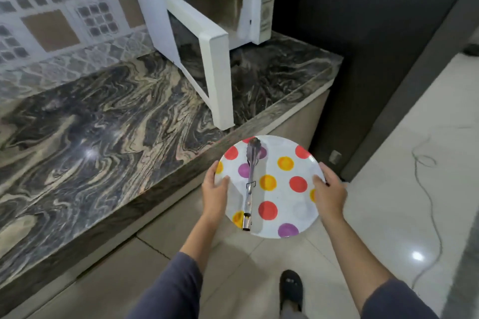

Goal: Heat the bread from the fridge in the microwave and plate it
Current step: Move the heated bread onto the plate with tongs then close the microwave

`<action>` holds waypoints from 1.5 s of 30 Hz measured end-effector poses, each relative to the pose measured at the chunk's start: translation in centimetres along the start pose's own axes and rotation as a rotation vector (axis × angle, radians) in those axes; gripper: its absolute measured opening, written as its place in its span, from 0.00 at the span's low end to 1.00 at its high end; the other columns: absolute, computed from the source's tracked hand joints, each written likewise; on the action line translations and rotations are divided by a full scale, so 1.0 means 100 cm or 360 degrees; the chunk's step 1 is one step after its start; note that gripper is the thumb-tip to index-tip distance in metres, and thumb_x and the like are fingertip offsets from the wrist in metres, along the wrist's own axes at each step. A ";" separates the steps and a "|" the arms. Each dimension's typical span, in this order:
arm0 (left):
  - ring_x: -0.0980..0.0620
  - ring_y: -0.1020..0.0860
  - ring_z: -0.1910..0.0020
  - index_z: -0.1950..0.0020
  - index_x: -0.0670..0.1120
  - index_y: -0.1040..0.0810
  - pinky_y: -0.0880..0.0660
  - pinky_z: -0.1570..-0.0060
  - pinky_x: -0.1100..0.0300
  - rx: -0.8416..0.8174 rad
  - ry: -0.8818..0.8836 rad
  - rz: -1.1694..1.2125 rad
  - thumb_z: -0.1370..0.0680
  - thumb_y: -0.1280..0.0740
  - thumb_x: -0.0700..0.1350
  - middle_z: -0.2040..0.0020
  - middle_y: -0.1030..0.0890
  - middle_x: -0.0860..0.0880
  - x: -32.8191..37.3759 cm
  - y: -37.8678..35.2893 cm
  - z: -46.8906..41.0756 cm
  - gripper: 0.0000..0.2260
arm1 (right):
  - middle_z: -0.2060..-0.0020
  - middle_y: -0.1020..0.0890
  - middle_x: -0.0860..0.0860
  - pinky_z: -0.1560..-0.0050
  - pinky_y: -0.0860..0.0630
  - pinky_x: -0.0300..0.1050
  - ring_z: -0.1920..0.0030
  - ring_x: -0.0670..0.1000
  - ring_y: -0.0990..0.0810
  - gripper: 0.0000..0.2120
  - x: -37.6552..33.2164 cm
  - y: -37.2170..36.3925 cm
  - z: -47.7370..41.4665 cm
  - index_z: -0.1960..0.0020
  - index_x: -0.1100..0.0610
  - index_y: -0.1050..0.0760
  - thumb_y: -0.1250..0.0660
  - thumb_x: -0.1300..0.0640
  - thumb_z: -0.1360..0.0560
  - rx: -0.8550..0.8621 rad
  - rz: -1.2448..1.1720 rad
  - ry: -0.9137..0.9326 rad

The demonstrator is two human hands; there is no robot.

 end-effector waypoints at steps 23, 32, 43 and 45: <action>0.46 0.22 0.47 0.33 0.47 0.30 0.23 0.51 0.56 0.0022 -0.0013 0.0178 0.23 0.38 0.34 0.43 0.22 0.46 0.087 -0.294 -0.146 0.20 | 0.54 0.20 0.42 0.46 0.23 0.47 0.49 0.49 0.21 0.14 -0.087 0.083 -0.304 0.41 0.56 0.21 0.36 0.64 0.25 0.0128 -0.0323 0.0160; 0.43 0.24 0.42 0.35 0.42 0.29 0.26 0.40 0.45 0.0422 -0.0222 0.0153 0.24 0.38 0.32 0.40 0.23 0.42 0.128 -0.276 -0.236 0.18 | 0.46 0.20 0.50 0.51 0.24 0.42 0.47 0.50 0.22 0.15 -0.137 -0.034 -0.406 0.38 0.56 0.24 0.36 0.64 0.24 -0.0252 -0.0251 0.0214; 0.52 0.22 0.55 0.39 0.43 0.25 0.23 0.61 0.69 0.0816 -0.0186 0.0199 0.26 0.39 0.30 0.51 0.20 0.48 0.140 -0.205 -0.323 0.17 | 0.47 0.20 0.56 0.51 0.26 0.44 0.49 0.51 0.23 0.15 -0.162 -0.202 -0.452 0.39 0.61 0.25 0.36 0.66 0.25 -0.0617 -0.0050 0.0226; 0.50 0.21 0.54 0.39 0.42 0.25 0.22 0.54 0.61 0.0917 -0.0147 0.0198 0.26 0.39 0.30 0.50 0.19 0.46 0.137 -0.192 -0.327 0.17 | 0.45 0.20 0.58 0.52 0.28 0.43 0.49 0.52 0.23 0.15 -0.167 -0.229 -0.453 0.39 0.63 0.25 0.37 0.67 0.26 -0.0684 -0.0001 0.0241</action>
Point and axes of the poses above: each hand's wrist, its own z-axis away from the middle knuckle, its own y-axis out of the back of the hand, x = y × z, the point moved 7 cm from there along -z, towards the middle knuckle
